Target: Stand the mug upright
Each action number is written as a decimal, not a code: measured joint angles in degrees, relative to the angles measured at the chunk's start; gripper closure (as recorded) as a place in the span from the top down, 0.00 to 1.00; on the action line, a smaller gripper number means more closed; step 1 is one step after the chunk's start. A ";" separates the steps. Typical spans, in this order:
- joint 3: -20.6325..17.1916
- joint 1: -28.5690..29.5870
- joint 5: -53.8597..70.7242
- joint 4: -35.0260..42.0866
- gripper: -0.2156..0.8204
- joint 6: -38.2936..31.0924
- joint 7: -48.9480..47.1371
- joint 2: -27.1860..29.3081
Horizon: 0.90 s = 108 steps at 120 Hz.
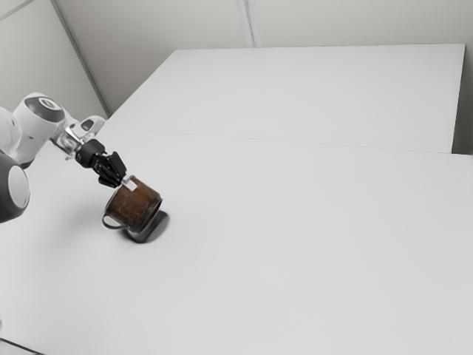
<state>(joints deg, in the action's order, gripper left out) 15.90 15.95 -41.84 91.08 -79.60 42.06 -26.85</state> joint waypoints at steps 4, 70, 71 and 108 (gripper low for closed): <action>0.00 -0.07 0.04 0.01 0.05 -0.03 -0.10 0.48; -3.19 -12.11 25.23 21.71 0.03 -21.75 -4.02 24.44; -3.36 -12.31 25.82 22.08 0.03 -22.15 -4.21 24.77; -9.98 -18.46 46.17 30.41 0.03 -36.46 -14.35 27.80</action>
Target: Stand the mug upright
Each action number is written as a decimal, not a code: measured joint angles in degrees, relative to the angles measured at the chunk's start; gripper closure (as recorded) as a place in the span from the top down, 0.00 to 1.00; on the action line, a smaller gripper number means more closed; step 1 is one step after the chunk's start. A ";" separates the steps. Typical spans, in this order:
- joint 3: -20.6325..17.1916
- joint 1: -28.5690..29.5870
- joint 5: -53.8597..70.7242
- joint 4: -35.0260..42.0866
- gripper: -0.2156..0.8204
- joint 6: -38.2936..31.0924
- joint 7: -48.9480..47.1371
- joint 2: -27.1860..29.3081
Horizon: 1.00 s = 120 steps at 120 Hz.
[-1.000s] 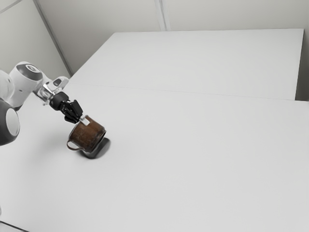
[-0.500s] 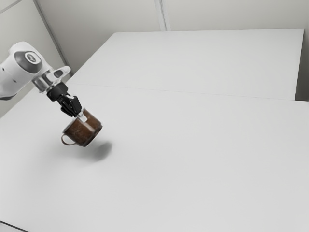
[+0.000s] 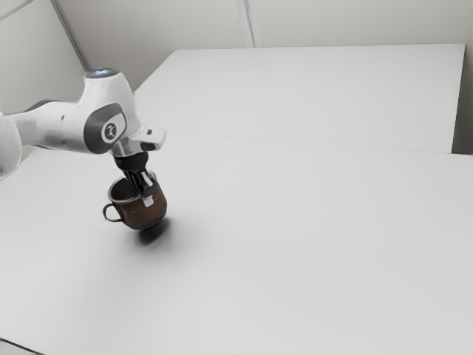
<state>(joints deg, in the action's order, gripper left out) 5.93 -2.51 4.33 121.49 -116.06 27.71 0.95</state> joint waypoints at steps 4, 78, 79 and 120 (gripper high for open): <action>-0.24 -0.95 1.19 0.61 0.03 -1.37 -1.27 -0.15; -2.54 -2.79 4.77 -0.09 0.04 -8.36 -18.79 -7.66; -2.55 -2.92 4.77 -0.09 0.04 -8.37 -18.92 -7.72; -2.91 -3.76 4.22 -0.08 0.04 -8.70 -23.04 -8.16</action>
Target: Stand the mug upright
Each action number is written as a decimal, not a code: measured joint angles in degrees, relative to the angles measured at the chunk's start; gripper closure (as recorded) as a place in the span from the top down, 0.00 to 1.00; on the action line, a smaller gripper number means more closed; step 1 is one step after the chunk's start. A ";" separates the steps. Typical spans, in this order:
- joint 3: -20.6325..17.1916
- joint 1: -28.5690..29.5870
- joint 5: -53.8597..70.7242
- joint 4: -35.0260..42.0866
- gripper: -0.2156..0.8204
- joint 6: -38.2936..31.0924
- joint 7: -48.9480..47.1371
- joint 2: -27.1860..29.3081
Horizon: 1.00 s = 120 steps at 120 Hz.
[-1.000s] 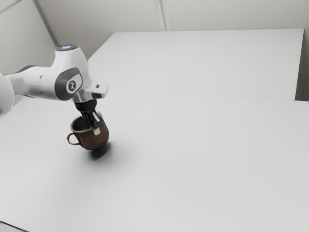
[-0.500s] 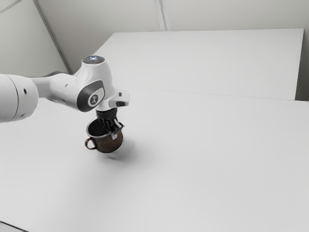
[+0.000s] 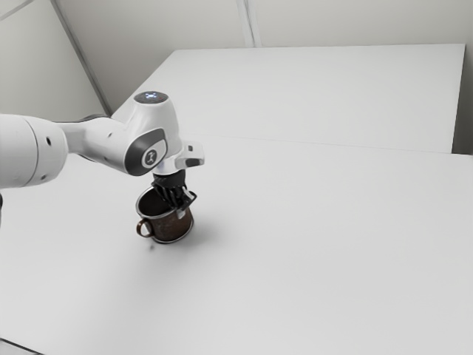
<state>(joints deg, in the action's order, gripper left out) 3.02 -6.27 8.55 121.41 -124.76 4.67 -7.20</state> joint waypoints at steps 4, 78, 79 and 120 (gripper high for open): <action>-0.14 -0.11 -0.02 0.00 0.04 0.03 -0.30 0.00; -0.05 0.70 -4.02 -6.82 0.69 3.62 -1.39 4.17; -0.06 0.68 -4.05 -7.50 0.70 3.97 -1.37 4.08; 0.79 4.12 -7.87 -33.15 0.76 19.61 2.53 -0.59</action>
<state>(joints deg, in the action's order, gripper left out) 3.80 -2.16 0.68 88.25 -105.15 7.21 -7.80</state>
